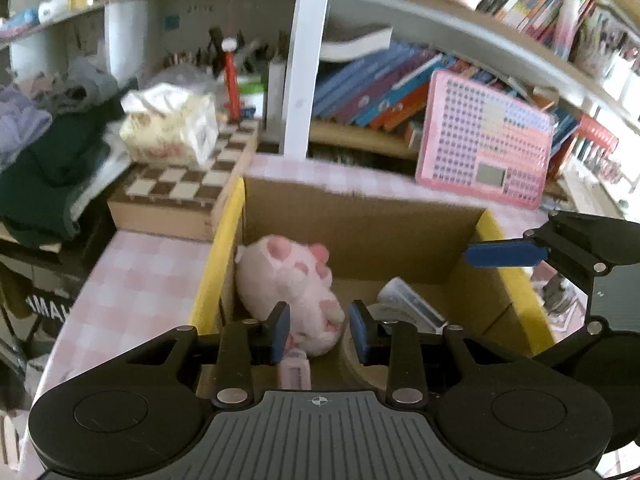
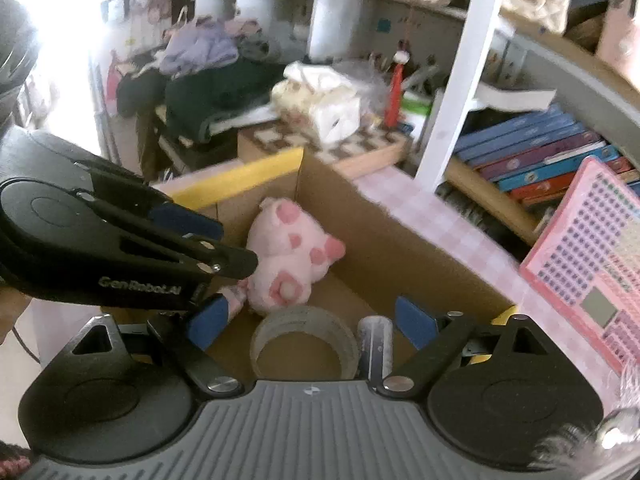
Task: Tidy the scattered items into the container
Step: 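Raise both tools out of the box and pull back from it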
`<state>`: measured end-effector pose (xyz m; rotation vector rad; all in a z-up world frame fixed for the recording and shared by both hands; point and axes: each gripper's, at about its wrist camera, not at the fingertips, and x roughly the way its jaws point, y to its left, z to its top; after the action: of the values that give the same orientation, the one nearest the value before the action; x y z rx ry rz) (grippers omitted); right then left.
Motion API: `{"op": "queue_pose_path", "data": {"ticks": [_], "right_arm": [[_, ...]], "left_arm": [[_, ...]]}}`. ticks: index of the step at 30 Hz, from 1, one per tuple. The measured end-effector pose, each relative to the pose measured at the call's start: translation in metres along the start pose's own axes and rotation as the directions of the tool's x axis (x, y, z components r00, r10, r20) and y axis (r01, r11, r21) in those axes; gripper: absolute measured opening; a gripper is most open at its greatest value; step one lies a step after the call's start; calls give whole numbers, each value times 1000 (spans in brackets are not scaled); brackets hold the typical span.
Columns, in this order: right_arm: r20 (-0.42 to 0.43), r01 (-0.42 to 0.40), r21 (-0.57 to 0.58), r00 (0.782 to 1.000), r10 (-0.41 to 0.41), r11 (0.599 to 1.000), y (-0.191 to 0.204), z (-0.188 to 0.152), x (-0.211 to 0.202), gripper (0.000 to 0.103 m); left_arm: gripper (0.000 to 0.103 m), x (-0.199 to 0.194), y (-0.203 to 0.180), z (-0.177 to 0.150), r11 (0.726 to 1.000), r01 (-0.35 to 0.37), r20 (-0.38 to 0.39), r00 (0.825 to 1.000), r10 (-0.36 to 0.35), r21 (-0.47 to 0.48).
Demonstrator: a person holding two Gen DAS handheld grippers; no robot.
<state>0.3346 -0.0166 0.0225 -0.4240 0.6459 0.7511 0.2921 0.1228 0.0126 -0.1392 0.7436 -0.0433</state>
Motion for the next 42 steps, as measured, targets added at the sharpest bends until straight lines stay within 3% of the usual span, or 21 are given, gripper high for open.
{"op": "queue_pose_path", "data": {"ticks": [5,10,17,22,33,42], "right_arm": [[62,17,60,998,-20,998,3,0,-28,91],[99,27,216,994,-49,976,0,-6,-54,91],[162,33,350,982,-95,936,19,-14,-88,91],[146,81,387,978,-148,918,44,-35,-108,91],[105,163,420,968,-226,893,105,-81,-139,94],[8,205,415,973,-229,887,142,-118,-146,95]], "left_arm": [[33,-34,1,0,1000,17,65,998,-16,-3],[41,-65,7,-12,1000,16,107,994,-14,-11],[45,-89,13,-40,999,39,104,994,-35,-35],[55,-110,14,-63,998,53,110,993,-49,-30],[78,-160,21,-118,998,9,124,992,-1,-59],[80,-172,13,-154,999,7,74,997,-5,-37]]}}
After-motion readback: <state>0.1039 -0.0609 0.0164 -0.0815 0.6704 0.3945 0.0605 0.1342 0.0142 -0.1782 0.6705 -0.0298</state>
